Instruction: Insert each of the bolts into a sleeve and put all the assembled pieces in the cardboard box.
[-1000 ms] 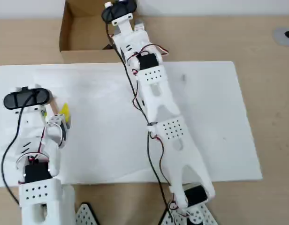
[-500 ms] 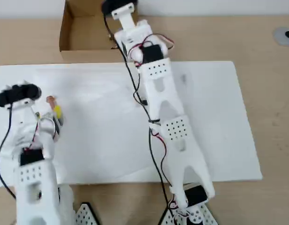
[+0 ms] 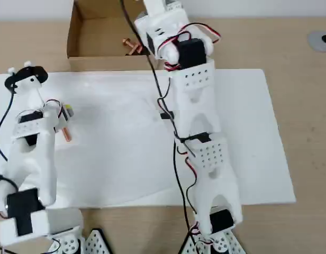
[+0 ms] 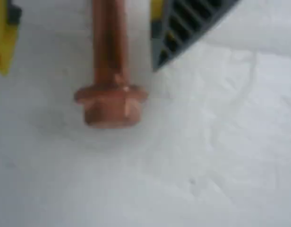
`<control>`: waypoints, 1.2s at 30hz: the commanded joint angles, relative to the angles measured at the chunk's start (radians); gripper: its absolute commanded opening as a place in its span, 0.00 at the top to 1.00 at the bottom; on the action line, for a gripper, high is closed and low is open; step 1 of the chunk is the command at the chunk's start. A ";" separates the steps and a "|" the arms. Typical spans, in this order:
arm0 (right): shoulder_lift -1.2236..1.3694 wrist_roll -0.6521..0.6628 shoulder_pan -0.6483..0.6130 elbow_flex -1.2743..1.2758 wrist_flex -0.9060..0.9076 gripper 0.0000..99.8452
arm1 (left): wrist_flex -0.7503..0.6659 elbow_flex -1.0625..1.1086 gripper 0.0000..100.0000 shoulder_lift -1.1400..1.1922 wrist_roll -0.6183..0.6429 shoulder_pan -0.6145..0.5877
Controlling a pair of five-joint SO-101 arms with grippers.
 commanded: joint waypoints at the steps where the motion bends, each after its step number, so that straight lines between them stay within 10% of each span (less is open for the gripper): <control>1: -0.088 0.008 0.047 -0.054 0.029 0.76 | 0.023 -0.077 0.79 0.002 0.008 0.000; 26: -0.088 0.002 0.068 -0.054 0.252 0.76 | 0.190 -0.281 0.80 0.239 0.083 -0.009; 36: -0.130 0.000 0.070 -0.056 0.341 0.76 | 0.255 -0.285 0.99 0.229 0.084 -0.011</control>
